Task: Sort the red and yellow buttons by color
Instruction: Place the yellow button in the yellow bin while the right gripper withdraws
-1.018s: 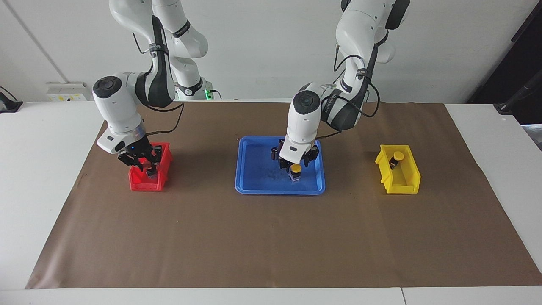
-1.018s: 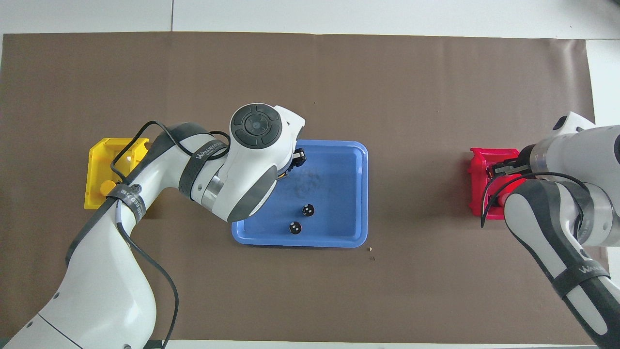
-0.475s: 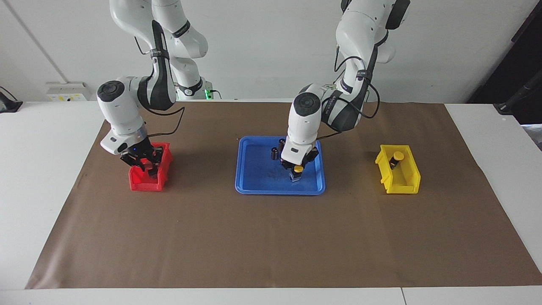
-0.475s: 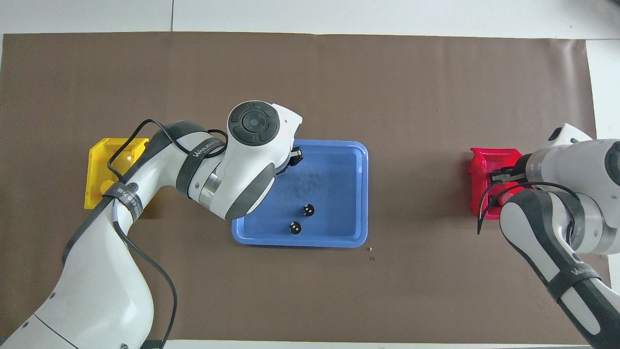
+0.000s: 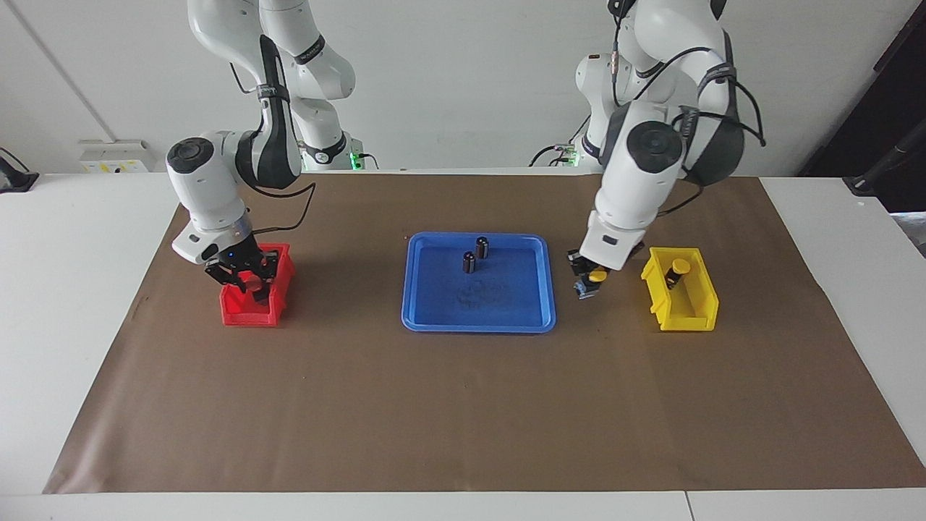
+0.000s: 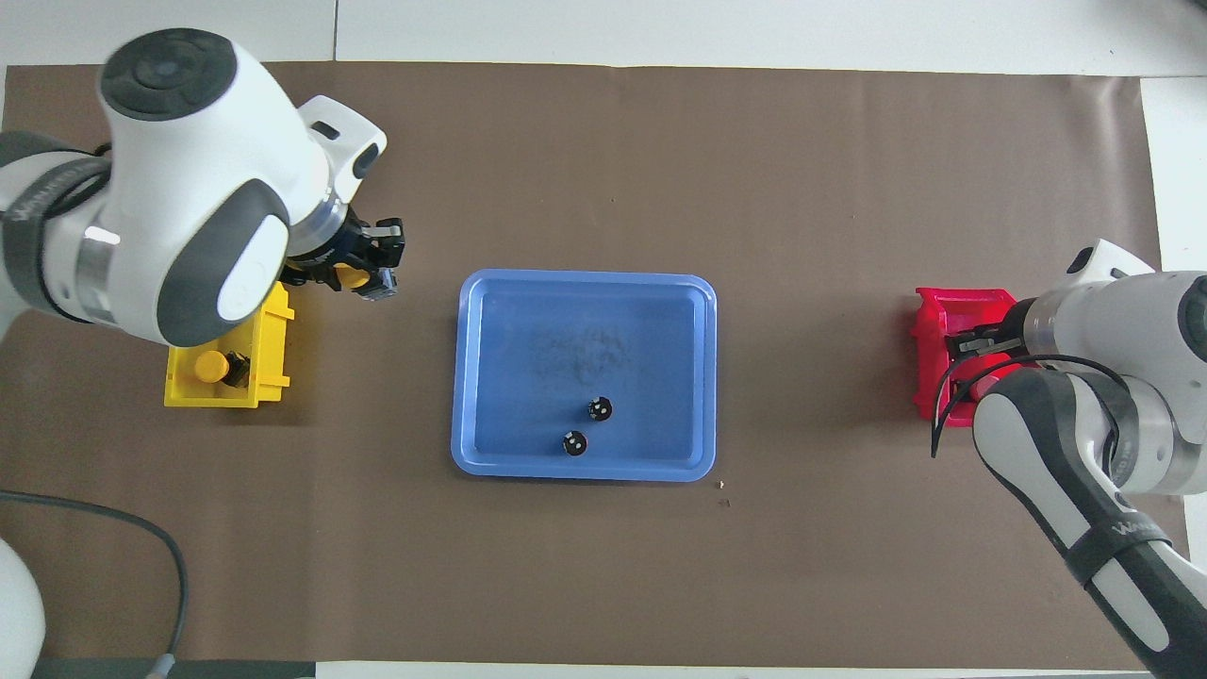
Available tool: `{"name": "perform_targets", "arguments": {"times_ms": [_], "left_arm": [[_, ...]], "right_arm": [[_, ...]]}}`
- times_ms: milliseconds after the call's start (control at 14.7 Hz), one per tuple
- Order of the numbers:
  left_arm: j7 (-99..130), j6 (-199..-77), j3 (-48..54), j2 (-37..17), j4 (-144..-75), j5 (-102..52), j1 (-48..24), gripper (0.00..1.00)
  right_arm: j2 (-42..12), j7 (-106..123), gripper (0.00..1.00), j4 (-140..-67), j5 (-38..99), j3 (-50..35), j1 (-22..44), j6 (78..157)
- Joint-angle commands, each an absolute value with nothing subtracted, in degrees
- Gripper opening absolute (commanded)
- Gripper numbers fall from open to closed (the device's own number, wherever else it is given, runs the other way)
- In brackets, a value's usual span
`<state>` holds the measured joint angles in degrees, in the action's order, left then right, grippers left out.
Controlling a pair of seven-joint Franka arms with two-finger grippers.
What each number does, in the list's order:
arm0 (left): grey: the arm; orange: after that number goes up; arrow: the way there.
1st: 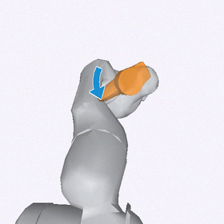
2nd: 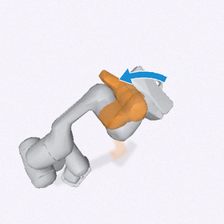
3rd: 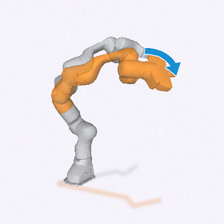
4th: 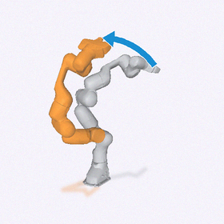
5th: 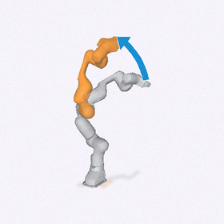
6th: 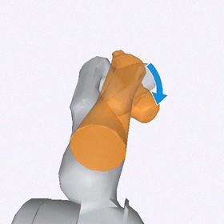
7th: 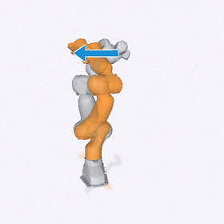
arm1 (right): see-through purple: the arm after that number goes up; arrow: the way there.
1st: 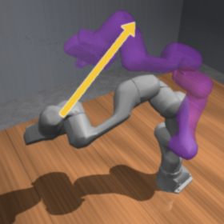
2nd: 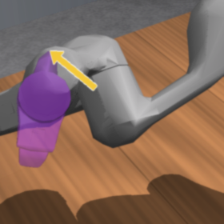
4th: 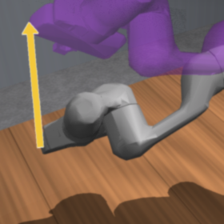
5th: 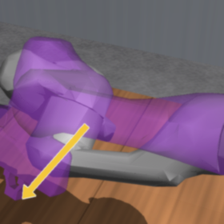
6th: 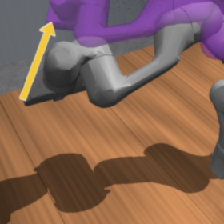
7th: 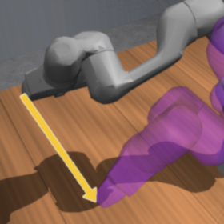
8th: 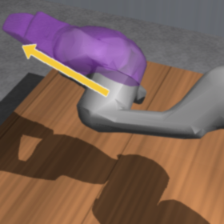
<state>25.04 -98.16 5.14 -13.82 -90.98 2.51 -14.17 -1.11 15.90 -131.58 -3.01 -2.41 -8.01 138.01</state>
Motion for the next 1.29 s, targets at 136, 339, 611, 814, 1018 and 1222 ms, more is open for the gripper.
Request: {"name": "perform_targets", "arguments": {"times_ms": [136, 339, 611, 814, 1018, 1222], "left_arm": [[3.6, -97.6, 5.7, -12.7, -93.2, 2.4, -1.6, 0.01], [-1.0, -101.1, 5.7, -11.0, -97.6, 2.5, 1.6, 0.01], [-1.0, -114.4, 5.4, -6.7, -110.0, 2.5, 3.4, 0.01], [-2.4, -117.2, 5.4, -6.5, -112.8, 2.5, 3.7, 0.01], [-2.7, -121.8, 5.4, -6.5, -116.0, 2.5, 4.3, 0.01], [-2.7, -124.2, 5.4, -6.9, -117.5, 2.5, 4.3, 0.01]], "right_arm": [[-0.4, 17.8, 0.65, -121.0, -2.5, -3.2, -8.6, 121.8], [1.3, 15.1, 1.00, -113.8, -2.5, -3.7, -7.8, 112.4], [1.8, 7.0, 1.00, -99.3, -2.5, -3.6, -4.7, 94.5], [1.8, 5.6, 1.00, -92.8, -2.5, -3.5, -5.3, 86.3], [1.8, 5.2, 1.00, -91.2, -2.5, -2.9, -5.5, 83.7], [2.2, 5.4, 1.00, -91.4, -2.5, -2.5, -7.8, 83.0]]}}
